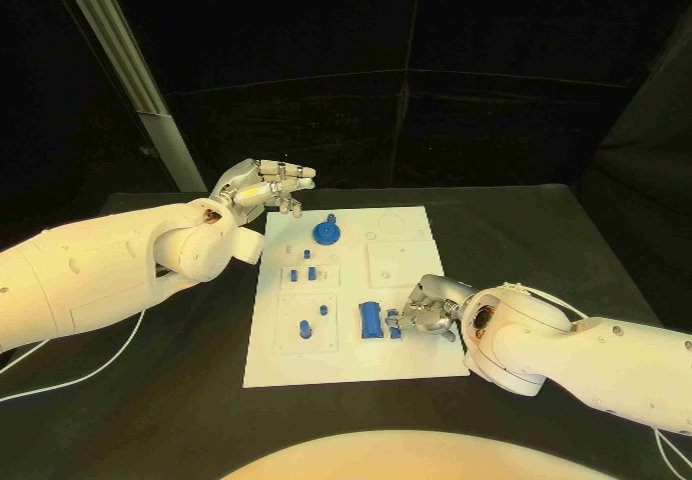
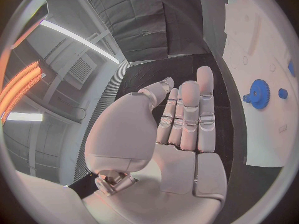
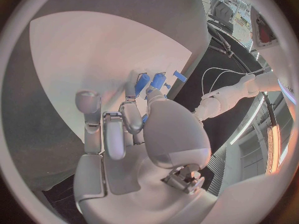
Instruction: Assemble the parts on the task board
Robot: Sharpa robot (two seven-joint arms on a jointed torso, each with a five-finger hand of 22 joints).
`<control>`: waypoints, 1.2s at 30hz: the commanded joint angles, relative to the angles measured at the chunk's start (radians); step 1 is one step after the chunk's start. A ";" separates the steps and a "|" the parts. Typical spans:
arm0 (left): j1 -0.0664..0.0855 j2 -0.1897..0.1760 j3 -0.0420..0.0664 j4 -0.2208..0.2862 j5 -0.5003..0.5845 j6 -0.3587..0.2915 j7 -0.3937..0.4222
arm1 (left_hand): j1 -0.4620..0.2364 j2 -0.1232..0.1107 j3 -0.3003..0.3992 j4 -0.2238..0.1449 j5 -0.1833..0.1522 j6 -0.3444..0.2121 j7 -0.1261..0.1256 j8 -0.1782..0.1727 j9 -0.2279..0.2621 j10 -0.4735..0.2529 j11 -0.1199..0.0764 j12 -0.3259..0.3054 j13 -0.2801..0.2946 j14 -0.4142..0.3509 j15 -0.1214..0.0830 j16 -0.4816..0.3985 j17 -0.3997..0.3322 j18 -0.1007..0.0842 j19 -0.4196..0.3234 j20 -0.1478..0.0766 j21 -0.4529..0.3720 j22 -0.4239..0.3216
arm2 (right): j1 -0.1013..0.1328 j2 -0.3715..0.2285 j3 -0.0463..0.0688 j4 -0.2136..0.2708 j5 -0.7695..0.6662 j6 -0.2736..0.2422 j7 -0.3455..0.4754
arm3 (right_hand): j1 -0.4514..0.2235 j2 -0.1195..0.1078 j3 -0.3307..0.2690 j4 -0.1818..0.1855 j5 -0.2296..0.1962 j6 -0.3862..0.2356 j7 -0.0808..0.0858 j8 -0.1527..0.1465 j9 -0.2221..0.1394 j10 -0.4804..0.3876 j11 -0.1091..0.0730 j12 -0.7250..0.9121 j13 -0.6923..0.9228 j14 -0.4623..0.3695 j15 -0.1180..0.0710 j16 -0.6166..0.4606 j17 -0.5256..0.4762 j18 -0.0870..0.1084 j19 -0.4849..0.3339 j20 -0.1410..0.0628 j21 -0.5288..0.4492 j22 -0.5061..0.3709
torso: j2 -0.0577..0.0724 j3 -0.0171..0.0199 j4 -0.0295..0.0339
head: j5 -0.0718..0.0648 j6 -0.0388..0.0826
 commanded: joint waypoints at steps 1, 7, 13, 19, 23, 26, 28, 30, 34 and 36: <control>0.002 0.000 0.000 0.002 0.001 0.014 0.002 | 0.001 0.009 -0.004 0.004 0.004 0.001 -0.003 0.004 0.001 -0.004 0.006 0.005 -0.001 -0.009 -0.001 -0.002 -0.001 0.007 -0.002 0.004 -0.004 -0.001 | 0.001 0.002 0.000 0.002 -0.023 0.000 0.005 | -0.019 0.007 -0.017 0.005 -0.032 0.009 -0.001 0.001 0.005 0.004 0.002 0.001 0.000 0.086 -0.008 0.004 0.166 -0.016 0.001 -0.001 0.002 0.001 | 0.000 -0.0002 0.0003 | -0.002 0.000; 0.002 -0.001 0.000 0.002 0.001 0.015 0.000 | 0.001 0.009 -0.004 0.004 0.004 0.001 -0.003 0.005 0.001 -0.004 0.006 0.005 -0.002 -0.009 -0.001 -0.002 -0.002 0.007 -0.002 0.004 -0.004 -0.002 | 0.001 -0.004 0.000 0.007 -0.032 -0.003 0.010 | -0.093 0.034 -0.079 0.009 -0.171 0.007 -0.002 0.003 0.022 0.005 0.000 -0.001 0.002 0.086 -0.009 0.004 0.167 -0.016 0.001 -0.003 0.001 0.002 | 0.000 0.0007 0.0001 | -0.003 0.000; 0.002 -0.002 0.000 0.002 0.001 0.016 -0.001 | 0.001 0.009 -0.004 0.004 0.004 0.001 -0.003 0.005 0.001 -0.004 0.006 0.005 -0.002 -0.009 -0.001 -0.002 -0.002 0.007 -0.002 0.004 -0.004 -0.002 | 0.001 -0.023 0.000 0.016 -0.032 0.027 0.043 | -0.044 0.025 -0.088 -0.019 -0.173 0.004 -0.003 0.004 0.030 0.006 0.000 0.000 0.004 0.086 -0.010 0.004 0.167 -0.016 0.000 -0.003 0.000 0.001 | 0.000 0.0008 -0.0003 | -0.004 0.001; 0.002 -0.003 0.000 0.001 0.001 0.015 -0.002 | 0.001 0.009 -0.004 0.004 0.004 0.001 -0.003 0.005 0.001 -0.004 0.006 0.005 -0.002 -0.009 -0.001 -0.002 -0.002 0.007 -0.002 0.004 -0.004 -0.002 | 0.001 -0.054 0.000 0.029 -0.026 0.080 0.086 | 0.011 0.008 -0.109 -0.051 -0.200 -0.011 0.003 -0.001 0.038 -0.001 0.005 -0.008 0.001 0.084 -0.006 -0.002 0.158 -0.014 -0.010 0.000 -0.011 -0.015 | -0.001 0.0008 -0.0015 | -0.002 0.000; 0.001 -0.002 0.000 0.001 0.001 0.016 -0.002 | 0.001 0.009 -0.004 0.004 0.004 0.001 -0.003 0.005 0.001 -0.004 0.006 0.005 -0.002 -0.009 -0.001 -0.002 -0.002 0.007 -0.002 0.004 -0.004 -0.002 | 0.001 -0.063 0.000 0.032 -0.025 0.097 0.096 | 0.018 0.004 -0.116 -0.055 -0.207 -0.014 0.004 -0.002 0.040 -0.003 0.006 -0.011 -0.001 0.084 -0.005 -0.004 0.156 -0.014 -0.011 0.001 -0.013 -0.017 | 0.000 0.0006 -0.0013 | -0.003 0.001; 0.001 -0.001 0.000 0.000 0.001 0.016 -0.002 | 0.001 0.009 -0.004 0.004 0.004 0.001 -0.003 0.005 0.001 -0.004 0.006 0.005 -0.002 -0.009 -0.001 -0.002 -0.002 0.007 -0.002 0.004 -0.004 -0.002 | 0.001 -0.062 0.000 0.029 -0.025 0.104 0.096 | 0.030 0.008 -0.117 -0.062 -0.211 -0.014 0.005 -0.002 0.042 -0.004 0.007 -0.010 0.000 0.084 -0.005 -0.004 0.156 -0.013 -0.012 0.001 -0.014 -0.018 | 0.000 0.0003 0.0000 | -0.004 0.001; 0.001 -0.001 0.000 0.000 0.001 0.016 -0.002 | 0.001 0.009 -0.004 0.004 0.004 0.001 -0.003 0.005 0.001 -0.004 0.006 0.005 -0.002 -0.009 -0.001 -0.002 -0.002 0.007 -0.002 0.004 -0.004 -0.002 | 0.001 -0.059 0.000 0.025 -0.025 0.106 0.094 | 0.035 0.011 -0.117 -0.064 -0.212 -0.014 0.005 -0.002 0.043 -0.004 0.007 -0.010 0.000 0.084 -0.004 -0.003 0.157 -0.014 -0.011 0.002 -0.013 -0.017 | 0.000 0.0002 0.0010 | -0.006 0.002; 0.001 -0.001 0.000 0.000 0.001 0.016 -0.002 | 0.001 0.009 -0.004 0.004 0.004 0.001 -0.003 0.005 0.001 -0.004 0.006 0.005 -0.002 -0.009 -0.001 -0.002 -0.002 0.007 -0.002 0.004 -0.004 -0.002 | 0.001 -0.055 0.000 0.020 -0.026 0.109 0.091 | 0.038 0.013 -0.117 -0.066 -0.212 -0.014 0.005 -0.002 0.044 -0.004 0.007 -0.010 0.001 0.084 -0.004 -0.004 0.156 -0.013 -0.012 0.002 -0.014 -0.018 | 0.001 0.0002 0.0018 | -0.006 0.002; 0.001 -0.002 0.000 0.001 0.001 0.016 -0.002 | 0.001 0.009 -0.004 0.004 0.004 0.001 -0.003 0.005 0.001 -0.004 0.006 0.005 -0.002 -0.009 -0.001 -0.002 -0.002 0.007 -0.002 0.004 -0.004 -0.002 | 0.001 -0.045 0.000 0.010 -0.026 0.110 0.083 | 0.042 0.018 -0.117 -0.068 -0.210 -0.013 0.005 -0.001 0.045 -0.004 0.007 -0.010 0.001 0.084 -0.004 -0.003 0.157 -0.014 -0.011 0.002 -0.013 -0.016 | 0.002 0.0003 0.0023 | -0.004 0.000; 0.001 -0.003 0.000 0.002 0.001 0.016 -0.002 | 0.001 0.009 -0.004 0.004 0.004 0.001 -0.003 0.005 0.001 -0.004 0.006 0.005 -0.002 -0.009 -0.001 -0.002 -0.002 0.007 -0.002 0.004 -0.004 -0.002 | 0.001 -0.040 0.000 0.004 -0.028 0.110 0.078 | 0.045 0.023 -0.117 -0.069 -0.206 -0.012 0.004 -0.001 0.046 -0.003 0.007 -0.009 0.002 0.084 -0.004 -0.003 0.157 -0.014 -0.011 0.002 -0.013 -0.015 | 0.002 0.0000 0.0010 | -0.002 -0.002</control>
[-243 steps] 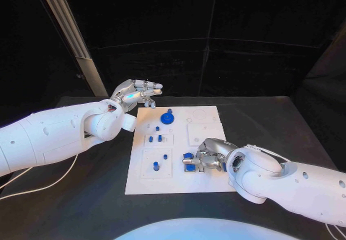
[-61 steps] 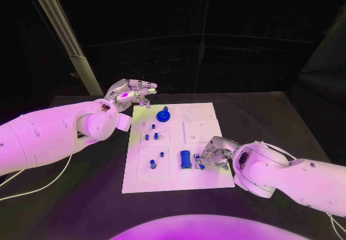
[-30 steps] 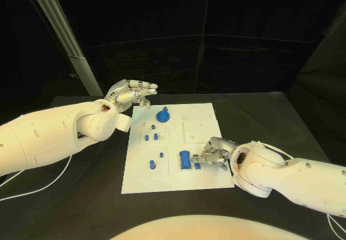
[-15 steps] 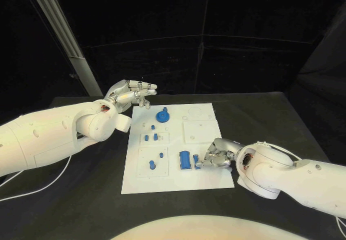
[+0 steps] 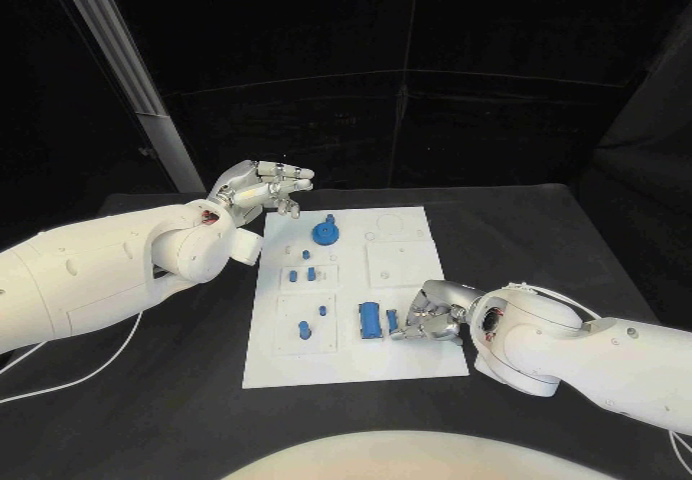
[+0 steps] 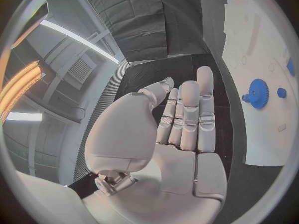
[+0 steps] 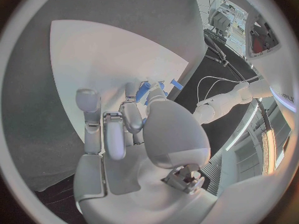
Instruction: Assemble the parts on the task board
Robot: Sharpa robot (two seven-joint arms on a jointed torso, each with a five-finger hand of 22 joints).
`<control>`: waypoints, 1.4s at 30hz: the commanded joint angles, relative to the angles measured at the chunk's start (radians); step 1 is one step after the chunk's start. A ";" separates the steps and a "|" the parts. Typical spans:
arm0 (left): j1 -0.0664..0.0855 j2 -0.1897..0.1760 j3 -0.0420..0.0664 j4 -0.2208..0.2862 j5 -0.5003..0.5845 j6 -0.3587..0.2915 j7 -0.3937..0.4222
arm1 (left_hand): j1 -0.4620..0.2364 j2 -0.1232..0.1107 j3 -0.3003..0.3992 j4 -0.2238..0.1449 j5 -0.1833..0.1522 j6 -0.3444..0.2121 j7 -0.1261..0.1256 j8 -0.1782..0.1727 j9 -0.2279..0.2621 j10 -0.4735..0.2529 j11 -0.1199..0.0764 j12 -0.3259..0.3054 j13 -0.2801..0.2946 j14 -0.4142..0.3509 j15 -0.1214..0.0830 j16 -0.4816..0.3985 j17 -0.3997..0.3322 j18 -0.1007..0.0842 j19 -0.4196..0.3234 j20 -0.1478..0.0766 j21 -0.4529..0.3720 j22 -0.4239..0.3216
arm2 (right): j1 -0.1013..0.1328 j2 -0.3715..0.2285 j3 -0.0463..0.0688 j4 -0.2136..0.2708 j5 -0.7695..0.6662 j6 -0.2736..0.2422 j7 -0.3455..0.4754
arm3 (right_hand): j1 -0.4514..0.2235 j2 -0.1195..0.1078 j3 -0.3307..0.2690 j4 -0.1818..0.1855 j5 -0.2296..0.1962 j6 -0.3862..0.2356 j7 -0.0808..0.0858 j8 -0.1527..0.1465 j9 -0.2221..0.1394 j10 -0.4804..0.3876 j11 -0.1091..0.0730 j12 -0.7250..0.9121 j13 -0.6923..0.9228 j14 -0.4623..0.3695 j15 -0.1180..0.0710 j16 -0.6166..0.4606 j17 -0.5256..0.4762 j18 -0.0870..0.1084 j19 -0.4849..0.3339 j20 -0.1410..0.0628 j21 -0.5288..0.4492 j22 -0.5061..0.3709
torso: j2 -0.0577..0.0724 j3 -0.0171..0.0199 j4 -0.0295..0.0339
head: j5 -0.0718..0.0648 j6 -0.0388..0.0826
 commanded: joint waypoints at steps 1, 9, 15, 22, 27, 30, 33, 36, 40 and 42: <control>0.001 -0.001 0.000 0.002 0.001 0.013 0.003 | 0.001 0.009 -0.004 0.004 0.004 0.001 -0.003 0.005 0.001 -0.004 0.006 0.005 -0.002 -0.009 -0.001 -0.002 -0.001 0.007 -0.002 0.004 -0.004 -0.002 | 0.001 0.006 0.000 -0.009 -0.006 0.020 0.001 | 0.008 0.008 -0.002 -0.007 0.005 -0.006 -0.002 0.000 0.002 -0.003 0.006 -0.003 0.002 0.080 -0.001 -0.003 0.157 -0.013 -0.007 -0.002 -0.001 0.000 | 0.001 -0.0006 -0.0001 | 0.003 -0.003; 0.002 -0.002 0.000 0.003 0.001 0.014 0.002 | 0.001 0.009 -0.004 0.004 0.004 0.001 -0.003 0.005 0.001 -0.004 0.006 0.005 -0.002 -0.009 -0.001 -0.002 -0.001 0.007 -0.002 0.004 -0.004 -0.002 | 0.001 0.023 0.000 -0.043 -0.008 0.040 -0.010 | 0.021 0.020 -0.005 -0.015 0.023 -0.004 -0.003 0.002 0.007 -0.002 0.005 -0.002 0.004 0.080 -0.002 -0.003 0.157 -0.013 -0.006 -0.002 -0.001 0.001 | 0.001 -0.0003 -0.0007 | 0.004 -0.006; 0.002 -0.002 0.000 0.003 0.001 0.017 -0.001 | 0.001 0.009 -0.004 0.004 0.004 0.001 -0.003 0.005 0.001 -0.004 0.006 0.005 -0.002 -0.009 -0.001 -0.002 -0.001 0.007 -0.002 0.004 -0.004 -0.002 | 0.001 0.035 0.000 -0.050 -0.008 0.064 -0.001 | 0.061 0.020 -0.006 -0.045 0.006 -0.005 -0.003 0.003 0.012 -0.002 0.005 -0.002 0.006 0.080 -0.003 -0.003 0.157 -0.013 -0.007 -0.003 -0.003 0.000 | -0.001 0.0006 0.0001 | 0.004 -0.008; 0.002 -0.001 0.000 0.003 0.001 0.020 -0.004 | 0.001 0.009 -0.004 0.004 0.004 0.001 -0.003 0.005 0.001 -0.004 0.006 0.005 -0.002 -0.009 -0.001 -0.002 -0.001 0.007 -0.002 0.004 -0.004 -0.002 | 0.001 0.047 0.000 -0.058 -0.007 0.085 0.001 | 0.104 0.017 -0.010 -0.082 -0.018 -0.010 -0.002 0.002 0.017 -0.004 0.005 -0.003 0.006 0.080 -0.002 -0.004 0.156 -0.013 -0.010 -0.003 -0.006 -0.004 | -0.001 -0.0001 -0.0015 | 0.004 -0.009; 0.002 0.000 0.000 0.002 0.001 0.022 -0.005 | 0.003 0.010 -0.004 0.004 0.004 0.001 -0.003 0.005 0.001 -0.005 0.006 0.005 -0.003 -0.010 -0.001 -0.002 -0.002 0.007 -0.001 0.004 -0.006 -0.003 | 0.001 0.048 0.000 -0.058 -0.008 0.083 0.005 | 0.113 0.017 -0.012 -0.090 -0.025 -0.011 -0.001 0.001 0.018 -0.005 0.006 -0.005 0.005 0.080 -0.002 -0.005 0.155 -0.013 -0.010 -0.003 -0.007 -0.005 | -0.002 -0.0003 -0.0020 | 0.003 -0.008; 0.001 0.000 0.000 0.002 0.001 0.022 -0.005 | 0.003 0.010 -0.004 0.004 0.004 0.001 -0.003 0.005 0.001 -0.005 0.006 0.005 -0.003 -0.010 -0.001 -0.002 -0.002 0.007 -0.001 0.004 -0.006 -0.003 | 0.001 0.043 0.000 -0.051 -0.003 0.074 0.021 | 0.106 0.015 -0.019 -0.089 -0.027 -0.013 0.001 0.000 0.018 -0.006 0.007 -0.006 0.005 0.079 -0.001 -0.006 0.153 -0.012 -0.012 -0.002 -0.009 -0.008 | -0.002 -0.0005 -0.0014 | 0.003 -0.007; 0.001 0.000 0.000 0.001 0.001 0.023 -0.005 | 0.003 0.010 -0.004 0.004 0.004 0.001 -0.003 0.005 0.001 -0.005 0.006 0.005 -0.003 -0.010 -0.001 -0.002 -0.002 0.007 -0.001 0.004 -0.006 -0.003 | 0.001 0.028 0.000 -0.040 0.027 0.061 0.070 | 0.077 0.005 -0.041 -0.075 -0.027 -0.024 0.006 -0.006 0.018 -0.014 0.012 -0.019 -0.006 0.076 0.003 -0.015 0.139 -0.010 -0.020 0.001 -0.020 -0.025 | -0.003 -0.0001 -0.0019 | 0.004 -0.005; 0.001 0.000 0.000 -0.001 0.001 0.023 -0.005 | 0.003 0.010 -0.004 0.004 0.004 0.001 -0.003 0.005 0.001 -0.005 0.006 0.005 -0.003 -0.010 -0.001 -0.002 -0.002 0.007 -0.001 0.004 -0.006 -0.003 | 0.001 0.000 0.000 -0.026 0.090 0.064 0.167 | 0.069 0.012 -0.053 -0.070 -0.046 -0.063 0.019 -0.026 0.012 -0.043 0.023 -0.064 -0.043 0.066 0.011 -0.042 0.097 0.000 -0.053 0.007 -0.062 -0.091 | -0.005 -0.0016 -0.0013 | 0.001 0.000; 0.001 0.003 0.000 -0.007 0.001 0.023 -0.003 | 0.003 0.010 -0.004 0.003 0.004 0.000 -0.003 0.005 0.001 -0.005 0.006 0.005 -0.003 -0.010 -0.001 -0.002 -0.002 0.007 -0.001 0.004 -0.006 -0.003 | 0.012 -0.041 0.000 -0.019 0.237 0.069 0.323 | 0.090 0.021 -0.060 -0.083 -0.042 -0.108 0.037 -0.049 0.006 -0.108 0.039 -0.164 -0.128 0.048 0.024 -0.091 0.029 0.017 -0.103 0.020 -0.135 -0.197 | -0.014 -0.0048 0.0002 | -0.003 0.005; 0.001 0.004 0.000 -0.012 0.001 0.024 0.000 | 0.002 0.009 -0.005 0.004 0.003 0.000 -0.002 0.005 0.000 -0.005 0.006 0.005 -0.003 -0.011 -0.001 -0.003 -0.004 0.007 -0.001 0.004 -0.006 -0.003 | 0.028 -0.057 0.000 -0.032 0.372 0.067 0.427 | 0.110 0.032 -0.057 -0.094 -0.018 -0.121 0.042 -0.055 0.005 -0.153 0.043 -0.237 -0.191 0.033 0.028 -0.132 -0.026 0.032 -0.142 0.024 -0.194 -0.283 | -0.021 -0.0065 -0.0008 | 0.000 0.013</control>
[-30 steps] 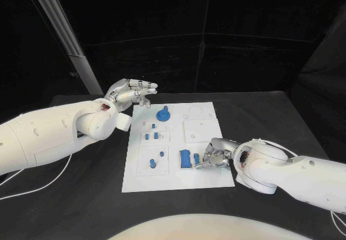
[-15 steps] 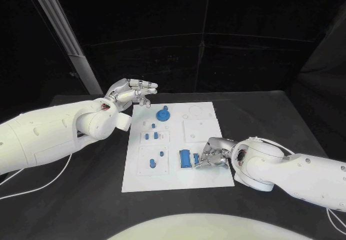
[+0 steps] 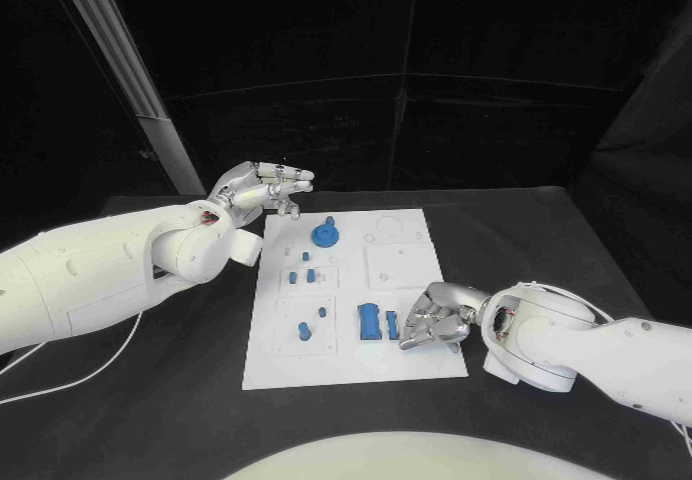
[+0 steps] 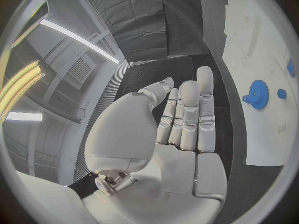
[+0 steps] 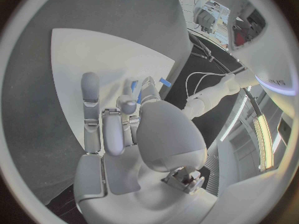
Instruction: Assemble the parts on the task board
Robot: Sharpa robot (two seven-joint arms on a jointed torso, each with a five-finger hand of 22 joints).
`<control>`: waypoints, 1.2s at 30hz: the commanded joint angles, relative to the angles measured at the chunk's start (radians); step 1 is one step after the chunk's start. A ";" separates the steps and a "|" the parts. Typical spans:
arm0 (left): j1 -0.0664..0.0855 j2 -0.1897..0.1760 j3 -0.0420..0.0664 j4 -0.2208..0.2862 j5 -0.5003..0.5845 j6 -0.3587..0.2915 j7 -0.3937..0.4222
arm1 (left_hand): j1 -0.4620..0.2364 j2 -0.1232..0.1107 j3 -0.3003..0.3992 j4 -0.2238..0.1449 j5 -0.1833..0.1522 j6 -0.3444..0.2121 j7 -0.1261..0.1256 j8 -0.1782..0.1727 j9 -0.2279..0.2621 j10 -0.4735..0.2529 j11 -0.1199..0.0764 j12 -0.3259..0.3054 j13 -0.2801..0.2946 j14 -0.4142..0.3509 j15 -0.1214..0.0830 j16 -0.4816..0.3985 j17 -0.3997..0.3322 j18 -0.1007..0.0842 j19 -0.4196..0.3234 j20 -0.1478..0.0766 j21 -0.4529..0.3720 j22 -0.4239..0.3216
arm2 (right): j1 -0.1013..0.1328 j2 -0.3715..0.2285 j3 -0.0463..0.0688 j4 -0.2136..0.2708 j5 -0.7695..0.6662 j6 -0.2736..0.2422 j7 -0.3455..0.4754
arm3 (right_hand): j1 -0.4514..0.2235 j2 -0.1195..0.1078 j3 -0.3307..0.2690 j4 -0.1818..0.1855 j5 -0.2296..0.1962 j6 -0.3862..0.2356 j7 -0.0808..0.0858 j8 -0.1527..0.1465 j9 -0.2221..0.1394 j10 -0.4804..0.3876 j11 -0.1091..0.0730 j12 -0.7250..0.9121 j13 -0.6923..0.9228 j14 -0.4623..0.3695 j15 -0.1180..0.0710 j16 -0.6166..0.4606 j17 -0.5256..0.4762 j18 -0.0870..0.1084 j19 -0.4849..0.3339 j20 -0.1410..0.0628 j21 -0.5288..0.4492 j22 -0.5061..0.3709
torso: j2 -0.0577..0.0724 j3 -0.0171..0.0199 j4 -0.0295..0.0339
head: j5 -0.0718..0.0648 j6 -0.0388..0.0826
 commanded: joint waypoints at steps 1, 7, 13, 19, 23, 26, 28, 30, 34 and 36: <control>0.001 0.004 0.000 -0.008 0.001 0.016 0.010 | 0.000 0.008 -0.006 0.005 0.003 0.000 -0.002 0.005 0.000 -0.002 0.003 0.005 -0.002 -0.008 0.003 -0.004 -0.004 0.007 -0.001 0.004 -0.007 -0.002 | 0.027 -0.015 0.003 -0.020 0.322 0.010 0.294 | 0.028 0.018 0.003 -0.019 0.027 -0.018 0.004 -0.008 -0.001 -0.076 0.009 -0.129 -0.110 0.019 0.013 -0.082 -0.087 0.029 -0.050 0.007 -0.077 -0.101 | -0.015 -0.0047 -0.0002 | 0.002 0.011; 0.000 0.014 0.000 -0.035 0.055 0.018 0.030 | -0.013 0.005 -0.017 0.015 0.002 -0.002 -0.004 0.005 0.000 0.001 0.002 0.009 -0.003 -0.012 0.004 -0.006 -0.011 0.006 -0.002 0.005 -0.012 -0.005 | 0.077 0.007 0.003 -0.149 0.674 -0.109 0.572 | 0.163 0.079 0.053 -0.106 -0.004 -0.082 0.040 -0.039 -0.014 -0.250 0.039 -0.440 -0.370 -0.179 0.042 -0.620 -0.638 0.029 -0.131 0.030 -0.236 -0.194 | -0.046 -0.0107 -0.0034 | 0.010 0.036; -0.005 0.033 0.000 -0.082 0.119 0.020 0.051 | -0.033 -0.002 -0.046 0.033 0.002 -0.001 -0.006 0.010 0.001 0.012 0.001 0.009 -0.008 -0.056 0.007 -0.041 -0.056 0.006 -0.024 0.008 -0.038 -0.020 | 0.098 0.101 0.007 -0.336 0.884 -0.156 0.713 | 0.187 0.097 0.055 -0.137 -0.008 -0.116 0.090 -0.091 -0.069 -0.321 0.099 -0.726 -0.663 -0.364 0.114 -0.993 -0.831 0.005 -0.300 0.100 -0.471 -0.325 | -0.072 -0.0167 -0.0113 | 0.017 0.070; -0.020 0.075 0.001 -0.155 0.151 0.014 0.070 | -0.023 0.010 -0.069 0.057 0.003 -0.006 0.005 0.012 0.000 0.080 0.013 -0.071 -0.038 -0.207 0.032 -0.329 -0.193 0.004 -0.178 0.040 -0.221 -0.141 | 0.103 0.203 0.028 -0.512 0.927 -0.129 0.787 | 0.115 0.111 0.044 -0.178 -0.024 -0.081 0.103 -0.134 -0.155 -0.280 0.137 -0.861 -0.911 -0.427 0.184 -1.267 -1.058 0.034 -0.356 0.192 -0.685 -0.457 | -0.089 -0.0135 -0.0080 | 0.007 0.123; -0.030 0.102 0.001 -0.195 0.157 -0.014 0.077 | -0.028 0.003 -0.079 0.080 0.003 -0.022 0.006 -0.004 -0.002 0.090 0.029 -0.183 -0.038 -0.228 0.073 -0.553 -0.284 0.003 -0.231 0.071 -0.343 -0.246 | 0.104 0.246 0.032 -0.583 0.939 -0.110 0.810 | 0.083 0.122 0.051 -0.213 -0.022 -0.072 0.101 -0.132 -0.195 -0.260 0.140 -0.895 -0.986 -0.410 0.192 -1.325 -1.133 0.034 -0.335 0.200 -0.743 -0.495 | -0.095 -0.0093 -0.0028 | 0.001 0.167; -0.036 0.120 0.001 -0.219 0.159 -0.035 0.081 | -0.026 -0.001 -0.100 0.086 0.002 -0.028 0.009 -0.017 -0.002 0.085 0.048 -0.245 -0.037 -0.260 0.099 -0.667 -0.326 -0.001 -0.294 0.105 -0.426 -0.314 | 0.104 0.274 0.034 -0.626 0.946 -0.103 0.817 | 0.065 0.128 0.055 -0.231 -0.017 -0.071 0.101 -0.133 -0.214 -0.253 0.141 -0.908 -1.017 -0.371 0.185 -1.332 -1.161 0.032 -0.294 0.192 -0.754 -0.506 | -0.096 -0.0068 -0.0022 | -0.002 0.176; -0.037 0.120 0.000 -0.217 0.134 -0.011 0.049 | -0.405 0.098 -0.211 0.043 -0.093 -0.311 -0.042 -0.059 -0.067 -0.211 0.005 -0.344 -0.099 -0.546 0.067 -0.807 -0.392 -0.053 -0.563 0.046 -0.496 -0.457 | 0.102 0.275 0.032 -0.624 0.899 -0.116 0.758 | -0.351 0.076 0.111 -0.138 -0.100 -0.350 0.039 -0.196 -0.261 -0.563 0.089 -0.945 -1.105 -0.692 0.145 -1.413 -1.208 -0.033 -0.545 0.115 -0.828 -0.593 | -0.092 -0.0091 -0.0042 | -0.001 0.172; -0.038 0.120 0.001 -0.214 0.134 -0.015 0.050 | -0.426 0.098 -0.223 0.043 -0.093 -0.332 -0.045 -0.064 -0.067 -0.229 0.005 -0.361 -0.099 -0.564 0.070 -0.836 -0.404 -0.053 -0.586 0.046 -0.511 -0.479 | 0.102 0.274 0.032 -0.621 0.901 -0.121 0.759 | -0.388 0.072 0.115 -0.138 -0.100 -0.365 0.035 -0.196 -0.268 -0.579 0.085 -0.950 -1.105 -0.703 0.140 -1.413 -1.217 -0.033 -0.550 0.106 -0.834 -0.593 | -0.092 -0.0080 -0.0021 | -0.001 0.173; -0.047 0.115 0.009 -0.190 0.129 -0.048 0.056 | -0.560 0.098 -0.259 0.043 -0.093 -0.430 -0.063 -0.077 -0.067 -0.333 -0.011 -0.389 -0.099 -0.665 -0.013 -0.874 -0.423 -0.066 -0.677 0.024 -0.529 -0.521 | 0.100 0.268 0.033 -0.595 0.921 -0.154 0.765 | -0.528 0.054 0.134 -0.138 -0.100 -0.457 0.014 -0.196 -0.283 -0.684 0.068 -0.964 -1.105 -0.815 0.127 -1.413 -1.231 -0.035 -0.640 0.082 -0.860 -0.593 | -0.091 0.0008 0.0146 | -0.002 0.178; -0.055 0.110 0.015 -0.170 0.125 -0.078 0.061 | -0.611 0.098 -0.272 0.043 -0.093 -0.468 -0.070 -0.148 -0.067 -0.372 -0.017 -0.398 -0.099 -0.703 -0.013 -0.888 -0.430 -0.069 -0.711 0.014 -0.535 -0.536 | 0.098 0.263 0.033 -0.571 0.939 -0.185 0.770 | -0.585 0.047 0.142 -0.138 -0.100 -0.496 0.005 -0.196 -0.289 -0.727 0.062 -1.034 -1.105 -0.862 0.053 -1.413 -1.306 -0.051 -0.677 0.072 -0.871 -0.593 | -0.090 0.0073 0.0269 | -0.003 0.182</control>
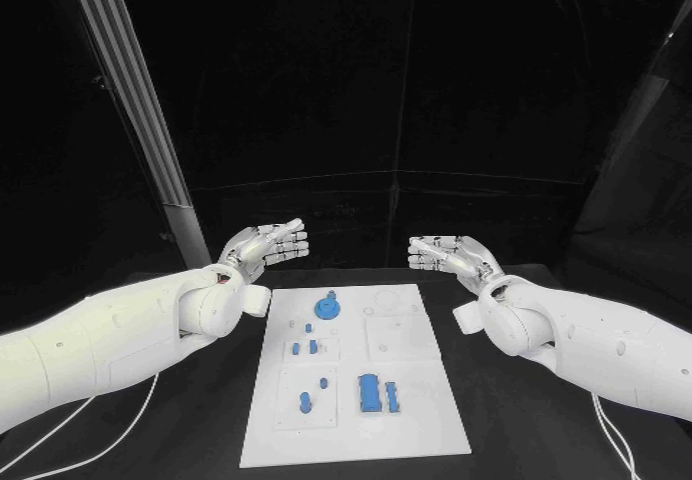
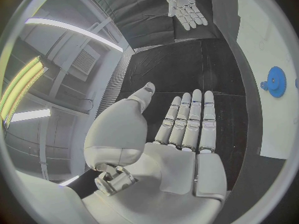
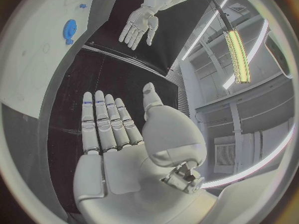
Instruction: Assemble the parts on the task board
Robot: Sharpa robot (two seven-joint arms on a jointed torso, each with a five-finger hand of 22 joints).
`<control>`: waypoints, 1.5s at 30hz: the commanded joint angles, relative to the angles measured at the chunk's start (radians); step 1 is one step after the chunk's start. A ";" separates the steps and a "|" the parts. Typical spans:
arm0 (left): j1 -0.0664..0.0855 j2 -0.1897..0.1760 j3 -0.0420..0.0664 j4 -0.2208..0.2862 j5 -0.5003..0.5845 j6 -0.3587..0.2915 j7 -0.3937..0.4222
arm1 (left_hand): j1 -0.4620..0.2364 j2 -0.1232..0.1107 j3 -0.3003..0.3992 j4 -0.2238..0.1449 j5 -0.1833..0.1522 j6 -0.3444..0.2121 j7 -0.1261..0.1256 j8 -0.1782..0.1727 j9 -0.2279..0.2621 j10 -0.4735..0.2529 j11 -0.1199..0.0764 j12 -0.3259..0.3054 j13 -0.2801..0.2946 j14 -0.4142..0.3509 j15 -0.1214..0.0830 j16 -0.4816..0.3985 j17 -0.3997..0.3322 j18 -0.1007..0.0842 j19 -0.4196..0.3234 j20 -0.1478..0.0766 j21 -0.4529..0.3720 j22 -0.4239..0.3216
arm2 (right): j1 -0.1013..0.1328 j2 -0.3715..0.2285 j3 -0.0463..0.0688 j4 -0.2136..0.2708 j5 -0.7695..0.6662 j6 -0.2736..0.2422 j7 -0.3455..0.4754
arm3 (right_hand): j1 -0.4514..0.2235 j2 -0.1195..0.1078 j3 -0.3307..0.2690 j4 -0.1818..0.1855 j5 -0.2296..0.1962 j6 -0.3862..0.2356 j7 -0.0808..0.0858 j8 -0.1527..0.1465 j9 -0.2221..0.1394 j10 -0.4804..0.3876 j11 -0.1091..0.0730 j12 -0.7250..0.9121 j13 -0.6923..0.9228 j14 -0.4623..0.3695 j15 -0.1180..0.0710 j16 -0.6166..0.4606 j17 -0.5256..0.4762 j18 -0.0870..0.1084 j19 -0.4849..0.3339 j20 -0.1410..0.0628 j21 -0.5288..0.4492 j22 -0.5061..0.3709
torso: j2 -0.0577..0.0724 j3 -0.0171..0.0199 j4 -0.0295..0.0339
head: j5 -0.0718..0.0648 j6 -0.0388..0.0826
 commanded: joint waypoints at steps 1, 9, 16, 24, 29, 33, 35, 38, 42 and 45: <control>-0.010 -0.008 0.008 0.032 -0.013 -0.068 0.017 | -0.314 0.030 -0.084 -0.016 -0.034 -0.234 -0.043 -0.086 -0.022 -0.246 -0.036 -0.059 -0.021 -0.237 -0.081 -0.082 -0.042 -0.048 -0.215 -0.057 -0.038 -0.094 | -0.001 -0.004 0.002 0.038 0.041 -0.072 0.014 | -0.337 -0.045 0.043 0.038 -0.032 -0.227 -0.052 -0.022 -0.035 -0.253 -0.039 -0.087 -0.024 -0.274 -0.096 -0.027 -0.098 -0.044 -0.220 -0.060 -0.061 -0.028 | 0.002 0.0136 0.0261 | -0.002 0.007; -0.067 -0.040 0.055 0.179 -0.041 -0.278 0.056 | -0.493 0.030 -0.131 -0.016 -0.034 -0.369 -0.135 -0.086 -0.022 -0.387 -0.113 -0.094 -0.021 -0.373 -0.081 -0.129 -0.130 -0.067 -0.339 -0.090 -0.119 -0.149 | -0.015 -0.042 0.005 0.200 0.164 -0.281 0.050 | -0.528 -0.139 0.133 0.038 -0.032 -0.356 -0.082 -0.022 -0.108 -0.396 -0.122 -0.087 -0.024 -0.430 -0.096 -0.027 -0.098 -0.066 -0.345 -0.094 -0.095 -0.028 | 0.003 0.0174 0.0334 | -0.002 0.009; -0.122 -0.072 0.099 0.321 -0.069 -0.480 0.093 | -0.615 0.030 -0.164 -0.016 -0.034 -0.460 -0.135 -0.086 -0.022 -0.483 -0.113 -0.185 -0.021 -0.465 -0.081 -0.161 -0.130 -0.154 -0.422 -0.177 -0.119 -0.185 | -0.025 -0.071 0.008 0.326 0.259 -0.443 0.079 | -0.658 -0.139 0.133 0.038 -0.032 -0.441 -0.162 -0.022 -0.108 -0.494 -0.122 -0.087 -0.024 -0.535 -0.096 -0.027 -0.098 -0.077 -0.430 -0.186 -0.119 -0.028 | 0.003 0.0174 0.0334 | -0.002 0.009; -0.148 -0.087 0.121 0.389 -0.082 -0.576 0.110 | -0.716 0.030 -0.259 -0.016 -0.034 -0.535 -0.135 -0.086 -0.022 -0.562 -0.113 -0.185 -0.021 -0.541 -0.081 -0.254 -0.130 -0.154 -0.491 -0.177 -0.119 -0.216 | -0.029 -0.080 0.008 0.365 0.288 -0.493 0.087 | -0.768 -0.139 0.133 0.038 -0.032 -0.516 -0.162 -0.022 -0.108 -0.577 -0.122 -0.087 -0.024 -0.625 -0.096 -0.027 -0.098 -0.147 -0.500 -0.186 -0.189 -0.028 | 0.003 0.0174 0.0334 | -0.002 0.009; -0.148 -0.087 0.121 0.390 -0.083 -0.578 0.111 | -0.765 0.030 -0.259 -0.016 -0.034 -0.572 -0.135 -0.086 -0.022 -0.601 -0.113 -0.185 -0.021 -0.579 -0.081 -0.254 -0.130 -0.154 -0.525 -0.177 -0.119 -0.293 | -0.029 -0.080 0.008 0.365 0.288 -0.493 0.087 | -0.822 -0.139 0.133 0.038 -0.032 -0.553 -0.162 -0.022 -0.108 -0.617 -0.122 -0.087 -0.024 -0.669 -0.096 -0.027 -0.098 -0.147 -0.536 -0.186 -0.189 -0.028 | 0.003 0.0174 0.0334 | -0.002 0.009; -0.148 -0.087 0.121 0.390 -0.083 -0.578 0.111 | -0.797 0.030 -0.259 -0.016 -0.034 -0.596 -0.135 -0.086 -0.022 -0.626 -0.113 -0.185 -0.021 -0.603 -0.081 -0.254 -0.130 -0.154 -0.547 -0.177 -0.119 -0.293 | -0.029 -0.080 0.008 0.365 0.288 -0.493 0.087 | -0.856 -0.139 0.133 0.038 -0.032 -0.576 -0.162 -0.022 -0.108 -0.643 -0.122 -0.087 -0.024 -0.697 -0.096 -0.027 -0.098 -0.147 -0.559 -0.186 -0.189 -0.028 | 0.003 0.0174 0.0334 | -0.002 0.009; -0.148 -0.087 0.121 0.390 -0.083 -0.578 0.111 | -0.812 0.030 -0.259 -0.016 -0.034 -0.607 -0.135 -0.086 -0.022 -0.638 -0.113 -0.185 -0.021 -0.614 -0.081 -0.254 -0.130 -0.154 -0.557 -0.177 -0.119 -0.293 | -0.029 -0.080 0.008 0.365 0.288 -0.493 0.087 | -0.871 -0.139 0.133 0.038 -0.032 -0.586 -0.162 -0.022 -0.108 -0.654 -0.122 -0.087 -0.024 -0.708 -0.096 -0.027 -0.098 -0.147 -0.568 -0.186 -0.189 -0.028 | 0.003 0.0174 0.0334 | -0.002 0.009; -0.148 -0.087 0.121 0.390 -0.083 -0.578 0.111 | -0.832 0.030 -0.259 -0.016 -0.034 -0.622 -0.135 -0.086 -0.022 -0.653 -0.113 -0.185 -0.021 -0.629 -0.081 -0.254 -0.130 -0.154 -0.571 -0.177 -0.119 -0.293 | -0.029 -0.080 0.008 0.365 0.288 -0.493 0.087 | -0.893 -0.139 0.133 0.038 -0.032 -0.600 -0.162 -0.022 -0.108 -0.671 -0.122 -0.087 -0.024 -0.727 -0.096 -0.027 -0.098 -0.147 -0.582 -0.186 -0.189 -0.028 | 0.003 0.0174 0.0334 | -0.002 0.009; -0.148 -0.087 0.121 0.390 -0.083 -0.578 0.111 | -0.853 0.030 -0.259 -0.016 -0.034 -0.636 -0.135 -0.086 -0.022 -0.669 -0.113 -0.185 -0.021 -0.644 -0.081 -0.254 -0.130 -0.154 -0.583 -0.177 -0.119 -0.293 | -0.029 -0.080 0.008 0.365 0.288 -0.493 0.087 | -0.914 -0.139 0.133 0.038 -0.032 -0.615 -0.162 -0.022 -0.108 -0.686 -0.122 -0.087 -0.024 -0.743 -0.096 -0.027 -0.098 -0.147 -0.596 -0.186 -0.189 -0.028 | 0.003 0.0174 0.0334 | -0.002 0.009; -0.148 -0.087 0.121 0.390 -0.083 -0.578 0.111 | -0.865 0.030 -0.259 -0.016 -0.034 -0.647 -0.135 -0.086 -0.022 -0.679 -0.113 -0.185 -0.021 -0.654 -0.081 -0.254 -0.130 -0.154 -0.593 -0.177 -0.119 -0.293 | -0.029 -0.080 0.008 0.365 0.288 -0.493 0.087 | -0.929 -0.139 0.133 0.038 -0.032 -0.625 -0.162 -0.022 -0.108 -0.695 -0.122 -0.087 -0.024 -0.756 -0.096 -0.027 -0.098 -0.147 -0.604 -0.186 -0.189 -0.028 | 0.003 0.0174 0.0334 | -0.002 0.009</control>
